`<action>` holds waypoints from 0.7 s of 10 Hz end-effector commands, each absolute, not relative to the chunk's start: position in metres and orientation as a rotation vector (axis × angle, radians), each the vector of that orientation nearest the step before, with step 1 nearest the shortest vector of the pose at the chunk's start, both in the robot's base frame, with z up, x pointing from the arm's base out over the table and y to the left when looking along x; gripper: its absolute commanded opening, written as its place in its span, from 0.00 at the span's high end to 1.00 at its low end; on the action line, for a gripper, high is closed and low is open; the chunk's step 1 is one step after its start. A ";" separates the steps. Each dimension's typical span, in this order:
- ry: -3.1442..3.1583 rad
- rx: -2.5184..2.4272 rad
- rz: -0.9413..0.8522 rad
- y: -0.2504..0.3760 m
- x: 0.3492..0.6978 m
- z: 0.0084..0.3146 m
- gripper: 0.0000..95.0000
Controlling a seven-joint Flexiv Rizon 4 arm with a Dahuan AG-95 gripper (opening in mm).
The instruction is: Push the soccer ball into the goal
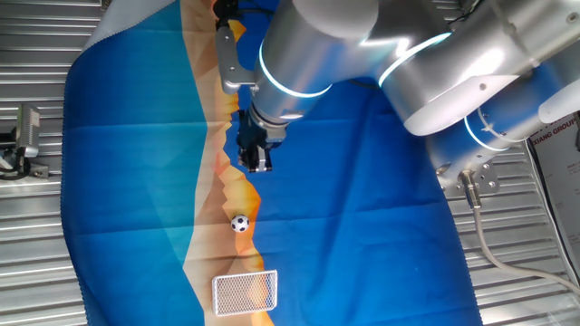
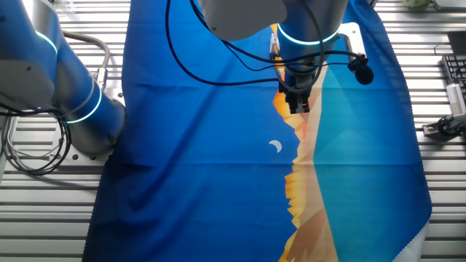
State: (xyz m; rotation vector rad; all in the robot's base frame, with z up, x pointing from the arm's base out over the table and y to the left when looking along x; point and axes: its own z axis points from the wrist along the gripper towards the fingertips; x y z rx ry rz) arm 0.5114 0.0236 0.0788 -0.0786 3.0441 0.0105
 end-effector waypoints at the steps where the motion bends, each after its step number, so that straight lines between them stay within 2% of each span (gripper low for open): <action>1: 3.035 -0.074 0.003 0.024 0.512 0.076 1.00; 7: 3.034 -0.032 -0.003 0.037 0.520 0.072 1.00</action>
